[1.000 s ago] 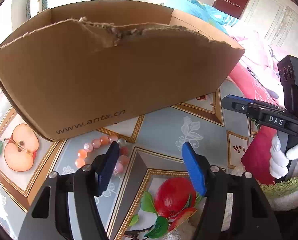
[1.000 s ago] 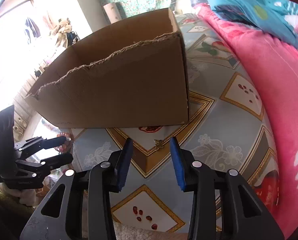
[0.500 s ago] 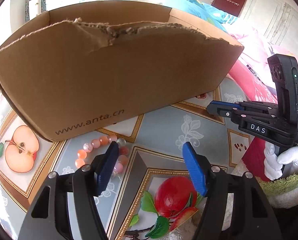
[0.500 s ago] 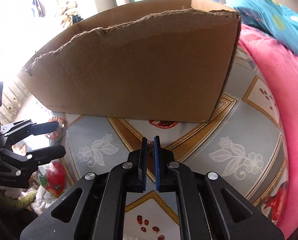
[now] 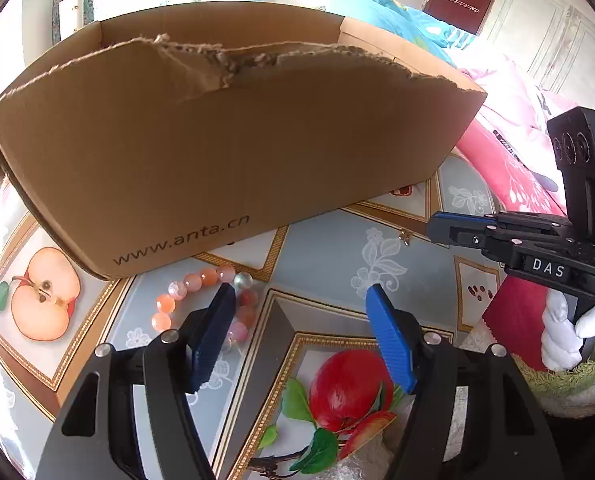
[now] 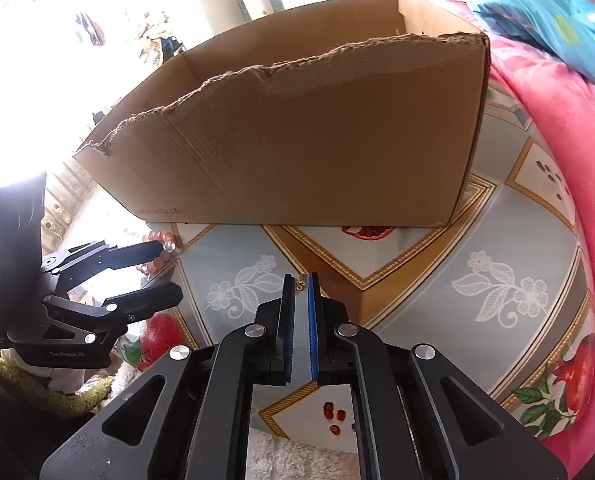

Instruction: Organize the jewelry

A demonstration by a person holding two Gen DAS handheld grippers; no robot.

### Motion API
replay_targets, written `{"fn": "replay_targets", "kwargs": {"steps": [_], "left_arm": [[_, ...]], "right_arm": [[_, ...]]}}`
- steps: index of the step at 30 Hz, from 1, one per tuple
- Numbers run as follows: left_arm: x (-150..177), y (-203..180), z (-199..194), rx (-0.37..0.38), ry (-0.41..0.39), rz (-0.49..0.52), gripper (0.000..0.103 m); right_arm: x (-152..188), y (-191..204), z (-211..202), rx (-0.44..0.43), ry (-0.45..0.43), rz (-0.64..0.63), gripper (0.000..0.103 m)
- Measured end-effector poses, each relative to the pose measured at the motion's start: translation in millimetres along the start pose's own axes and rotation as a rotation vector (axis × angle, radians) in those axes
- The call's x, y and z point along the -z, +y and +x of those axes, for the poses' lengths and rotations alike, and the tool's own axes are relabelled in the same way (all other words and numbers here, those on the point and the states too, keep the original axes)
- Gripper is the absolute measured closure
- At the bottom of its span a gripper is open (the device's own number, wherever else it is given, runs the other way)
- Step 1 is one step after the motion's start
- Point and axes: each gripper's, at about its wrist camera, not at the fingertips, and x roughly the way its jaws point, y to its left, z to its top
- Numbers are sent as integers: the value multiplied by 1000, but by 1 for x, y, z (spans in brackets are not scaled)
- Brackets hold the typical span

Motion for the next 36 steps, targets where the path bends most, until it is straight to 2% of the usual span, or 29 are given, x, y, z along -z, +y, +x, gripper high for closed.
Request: {"fn": "replay_targets", "kwargs": {"steps": [3,19,26,36], "left_arm": [[0,1,0,1,-2,-6,37],[-1,-1,1,-1,3,-5,34],[-1,-1,1,-2,3,-6,34],[-1,-1,1,-2,3,-6,34]], "right_arm": [[0,1,4,32,14,-22,98],[-2,24,19,43,11,-63,96],[-7,36,24,25,12,-116,96],[-2,57,25,57,18,-225,96]]}}
